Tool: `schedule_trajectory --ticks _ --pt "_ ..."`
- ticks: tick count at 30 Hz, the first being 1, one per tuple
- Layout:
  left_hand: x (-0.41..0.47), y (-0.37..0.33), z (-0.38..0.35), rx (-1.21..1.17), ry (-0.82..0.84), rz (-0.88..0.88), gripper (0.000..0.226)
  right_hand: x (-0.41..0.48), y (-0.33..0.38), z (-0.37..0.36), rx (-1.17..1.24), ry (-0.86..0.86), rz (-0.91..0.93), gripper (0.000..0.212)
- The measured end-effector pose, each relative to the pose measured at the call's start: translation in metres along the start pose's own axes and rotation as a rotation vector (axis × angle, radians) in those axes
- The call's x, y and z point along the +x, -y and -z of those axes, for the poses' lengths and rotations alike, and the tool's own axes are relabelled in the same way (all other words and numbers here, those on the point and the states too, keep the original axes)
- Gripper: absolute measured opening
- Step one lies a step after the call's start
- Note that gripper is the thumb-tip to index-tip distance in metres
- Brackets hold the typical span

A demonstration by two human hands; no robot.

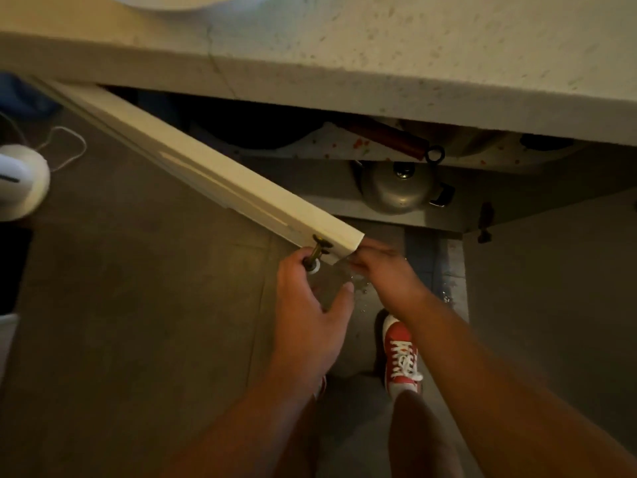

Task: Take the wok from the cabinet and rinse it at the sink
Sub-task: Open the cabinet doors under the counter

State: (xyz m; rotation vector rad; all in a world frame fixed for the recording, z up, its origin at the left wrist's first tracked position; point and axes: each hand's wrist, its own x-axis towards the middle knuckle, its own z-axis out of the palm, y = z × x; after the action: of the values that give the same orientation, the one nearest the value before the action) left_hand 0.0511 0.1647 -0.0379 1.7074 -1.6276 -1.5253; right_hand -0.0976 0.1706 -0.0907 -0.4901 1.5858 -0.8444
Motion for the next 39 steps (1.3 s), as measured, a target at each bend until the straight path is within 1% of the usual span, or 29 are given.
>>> schedule_trajectory --ticks 2,5,8,11,13,15,16,18,19,20,21,24,29,34,36,39 --pt "-0.012 0.003 0.001 -0.017 -0.065 0.032 0.059 -0.004 -0.008 -0.003 0.044 0.056 -0.054 0.046" --pt "-0.026 0.002 0.003 -0.035 -0.165 0.048 0.059 -0.010 -0.014 -0.009 0.030 0.127 -0.073 0.022" --pt "-0.039 0.001 0.003 -0.024 -0.282 0.045 0.071 -0.012 -0.018 -0.013 0.004 0.211 -0.079 0.016" --pt "-0.054 0.003 0.001 -0.083 -0.369 0.074 0.081 -0.014 -0.013 -0.018 -0.075 0.324 -0.092 0.019" --pt "-0.063 -0.001 0.001 -0.074 -0.433 0.063 0.080 -0.018 -0.008 -0.024 -0.156 0.384 -0.125 0.026" --pt "-0.069 -0.006 0.004 -0.004 -0.535 0.017 0.075 -0.021 -0.005 -0.032 -0.232 0.410 -0.151 0.037" --pt "-0.072 -0.009 0.007 0.028 -0.584 -0.017 0.073 -0.023 -0.003 -0.038 -0.267 0.419 -0.160 0.036" --pt "-0.075 -0.013 0.016 0.056 -0.646 -0.059 0.070 -0.027 -0.001 -0.051 -0.307 0.443 -0.169 0.022" --pt "-0.076 -0.015 0.022 0.070 -0.662 -0.065 0.068 -0.027 -0.002 -0.057 -0.316 0.454 -0.167 0.031" --pt "-0.077 -0.015 0.028 0.088 -0.673 -0.058 0.064 -0.028 -0.003 -0.065 -0.314 0.469 -0.168 0.042" --pt "-0.079 -0.014 0.034 0.110 -0.682 -0.040 0.061 -0.030 -0.005 -0.072 -0.302 0.496 -0.161 0.048" --pt "-0.085 -0.005 0.054 0.180 -0.714 -0.007 0.056 -0.036 -0.009 -0.095 -0.248 0.538 -0.126 0.048" --pt "-0.099 0.022 0.094 0.314 -0.766 -0.043 0.055 -0.046 -0.012 -0.145 -0.164 0.566 -0.136 0.052" --pt "-0.108 0.045 0.138 0.487 -0.739 -0.112 0.053 -0.048 -0.014 -0.192 -0.037 0.560 -0.211 0.061" --pt "-0.110 0.053 0.156 0.518 -0.724 -0.114 0.052 -0.047 -0.014 -0.211 0.011 0.574 -0.227 0.066" --pt "-0.110 0.061 0.176 0.553 -0.730 -0.090 0.060 -0.043 -0.016 -0.241 0.073 0.586 -0.236 0.073"
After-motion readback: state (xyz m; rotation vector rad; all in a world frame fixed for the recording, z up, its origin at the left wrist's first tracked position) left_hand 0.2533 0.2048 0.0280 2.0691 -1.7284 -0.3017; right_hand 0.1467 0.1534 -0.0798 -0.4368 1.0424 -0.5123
